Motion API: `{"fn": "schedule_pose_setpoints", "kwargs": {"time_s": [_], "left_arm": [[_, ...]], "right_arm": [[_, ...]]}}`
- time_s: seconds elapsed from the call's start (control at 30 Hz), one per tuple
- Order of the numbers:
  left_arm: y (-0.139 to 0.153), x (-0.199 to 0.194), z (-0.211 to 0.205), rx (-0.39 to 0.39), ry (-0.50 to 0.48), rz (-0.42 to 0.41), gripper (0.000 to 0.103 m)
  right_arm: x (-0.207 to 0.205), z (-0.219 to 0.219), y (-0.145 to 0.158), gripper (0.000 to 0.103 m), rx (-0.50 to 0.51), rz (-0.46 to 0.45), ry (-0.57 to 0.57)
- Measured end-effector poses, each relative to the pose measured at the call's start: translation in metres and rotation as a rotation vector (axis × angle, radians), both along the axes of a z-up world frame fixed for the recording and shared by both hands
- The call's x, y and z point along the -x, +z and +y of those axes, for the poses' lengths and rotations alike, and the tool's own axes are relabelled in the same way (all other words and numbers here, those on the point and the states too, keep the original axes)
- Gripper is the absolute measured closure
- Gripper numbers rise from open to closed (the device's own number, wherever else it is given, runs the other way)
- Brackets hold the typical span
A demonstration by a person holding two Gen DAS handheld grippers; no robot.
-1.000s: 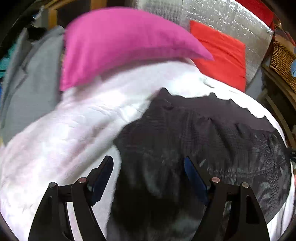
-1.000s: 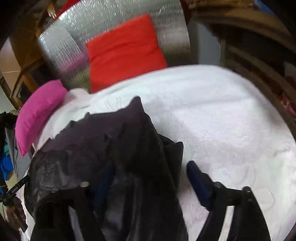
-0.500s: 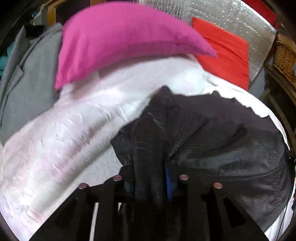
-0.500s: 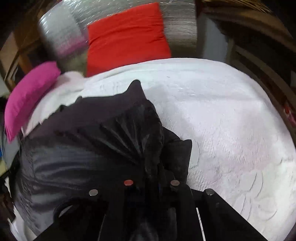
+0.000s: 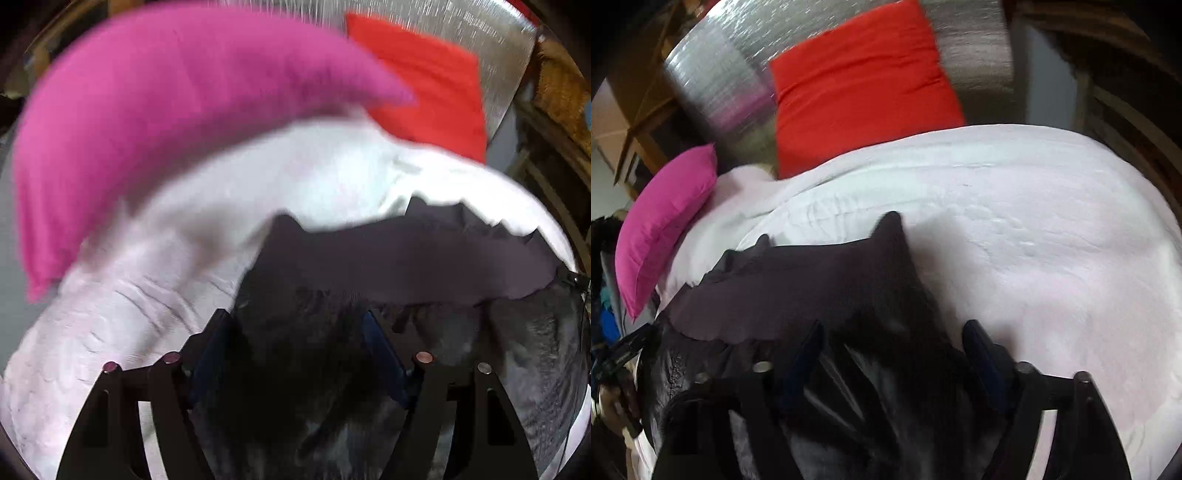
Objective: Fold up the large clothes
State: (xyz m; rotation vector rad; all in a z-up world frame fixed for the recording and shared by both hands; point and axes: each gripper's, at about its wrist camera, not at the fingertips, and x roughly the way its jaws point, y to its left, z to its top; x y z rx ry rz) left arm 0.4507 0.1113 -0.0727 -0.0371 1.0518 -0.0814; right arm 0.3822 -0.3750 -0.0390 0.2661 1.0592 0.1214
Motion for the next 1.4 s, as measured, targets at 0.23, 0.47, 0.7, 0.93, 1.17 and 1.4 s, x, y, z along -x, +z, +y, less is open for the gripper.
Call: {"fn": "schedule_pose_setpoints", "kwargs": {"time_s": [0.23,0.47,0.7,0.93,1.17,1.4], "left_arm": [[-0.014,-0.004,0.014,0.002,0.078,-0.017,0.091],[-0.021,-0.002,0.005,-0.048,0.081,-0.03,0.089],[-0.021,-0.006,-0.004,-0.108,0.078,-0.037,0.084],[-0.023,-0.01,-0.004,-0.102,0.076,-0.041,0.083],[-0.024,-0.01,-0.004,-0.104,0.074,-0.044,0.083],[-0.032,-0.013,0.006,-0.036,0.093,-0.047,0.078]], "right_arm": [[0.011,-0.001,0.021,0.093,0.173,-0.101,-0.05],[0.015,-0.004,-0.013,0.092,0.161,-0.051,-0.092],[0.015,-0.006,-0.013,0.083,0.147,-0.022,-0.123],[0.003,0.003,-0.02,0.083,0.163,-0.021,-0.118],[0.005,0.001,-0.023,0.083,0.147,-0.028,-0.125],[0.008,-0.003,-0.028,0.081,0.122,-0.037,-0.142]]}}
